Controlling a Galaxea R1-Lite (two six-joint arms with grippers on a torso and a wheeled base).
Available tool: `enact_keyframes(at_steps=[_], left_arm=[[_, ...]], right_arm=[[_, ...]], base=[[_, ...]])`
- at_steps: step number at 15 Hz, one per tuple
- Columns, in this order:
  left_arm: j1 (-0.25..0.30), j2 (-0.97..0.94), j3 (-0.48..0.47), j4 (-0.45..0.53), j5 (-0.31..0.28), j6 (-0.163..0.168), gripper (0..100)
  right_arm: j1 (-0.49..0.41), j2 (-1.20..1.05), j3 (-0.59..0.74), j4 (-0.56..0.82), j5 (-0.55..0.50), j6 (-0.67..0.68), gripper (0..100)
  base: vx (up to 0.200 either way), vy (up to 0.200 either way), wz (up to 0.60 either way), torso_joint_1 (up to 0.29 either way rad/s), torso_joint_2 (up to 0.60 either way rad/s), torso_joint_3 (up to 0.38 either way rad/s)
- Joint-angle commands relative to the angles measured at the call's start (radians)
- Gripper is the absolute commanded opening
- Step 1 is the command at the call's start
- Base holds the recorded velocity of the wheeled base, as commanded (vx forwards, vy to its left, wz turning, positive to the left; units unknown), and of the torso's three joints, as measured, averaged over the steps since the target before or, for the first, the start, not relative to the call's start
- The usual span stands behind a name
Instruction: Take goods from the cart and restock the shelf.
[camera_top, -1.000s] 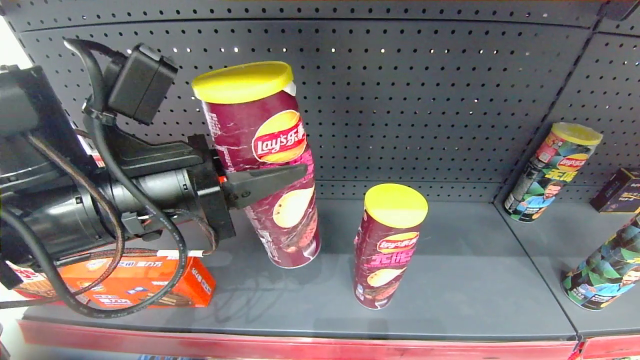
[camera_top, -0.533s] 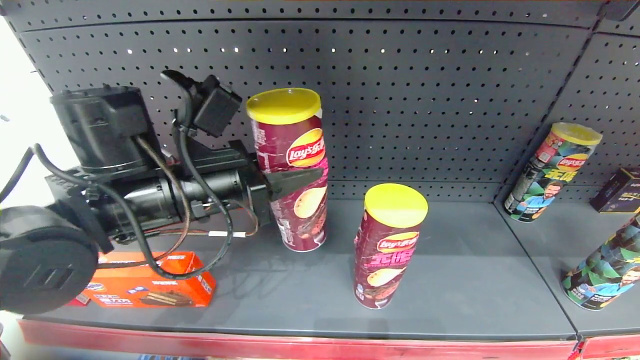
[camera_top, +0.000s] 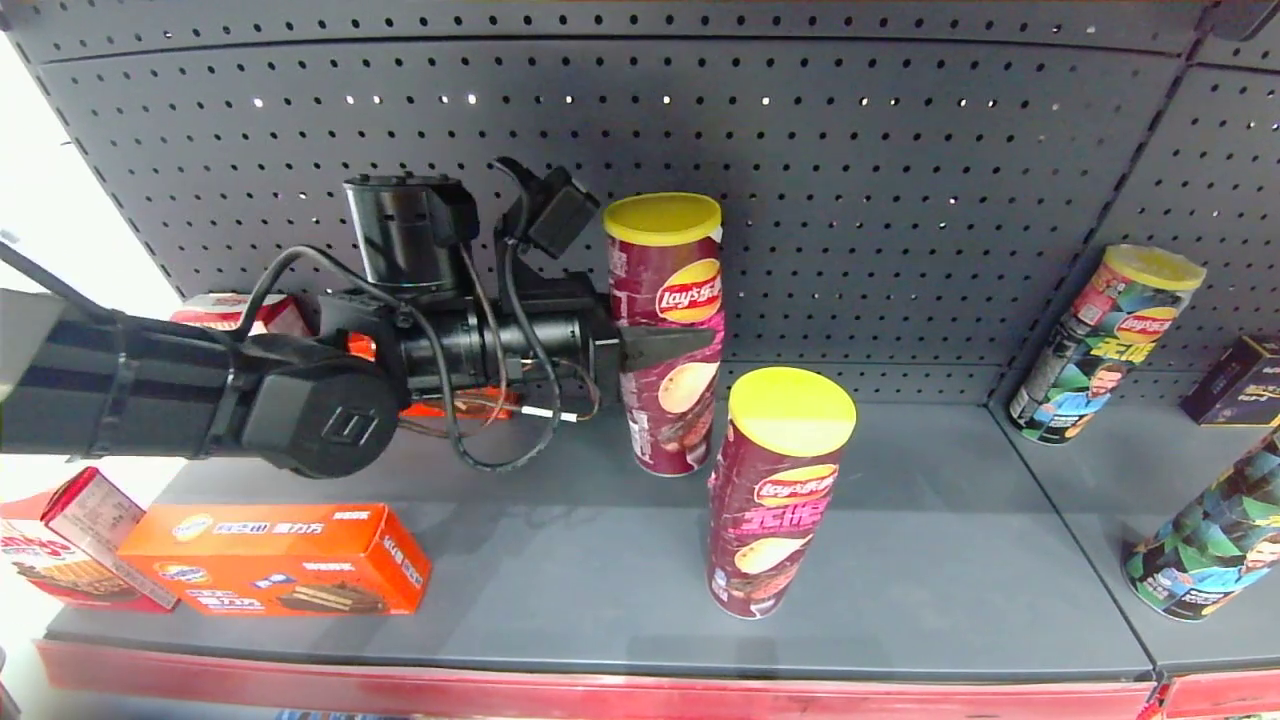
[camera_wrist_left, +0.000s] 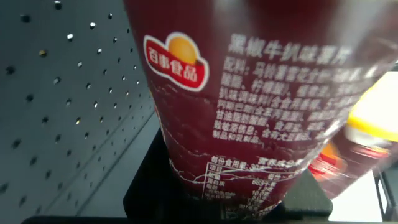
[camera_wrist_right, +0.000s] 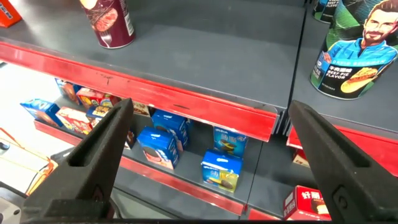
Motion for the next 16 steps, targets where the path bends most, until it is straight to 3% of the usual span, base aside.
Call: enact_keyframes(at_steps=[1,4,5,16], left_arm=[[0.002,0.104,-0.091,0.014,-0.026,0.001,0],[0.003,0.167,-0.160,0.014,-0.033,0.010,0],[0.025,0.216,-0.220,0.016,-0.034,0.029,0],[0.014,0.376,-0.429,0.052,-0.034,0.030,0]], right_arm=[[0.001,0.001,0.000,0.000,0.000,-0.001,100],[0.001,0.001,0.000,0.000,0.000,0.000,100],[0.001,0.001,0.000,0.000,0.000,-0.001,100],[0.001,0.001,0.000,0.000,0.000,0.000,100]], base=[[0.000,0.000,0.00,0.000,0.00,0.000],[0.000,0.000,0.00,0.000,0.00,0.000],[0.000,0.000,0.00,0.000,0.00,0.000],[0.000,0.000,0.00,0.000,0.00,0.000]])
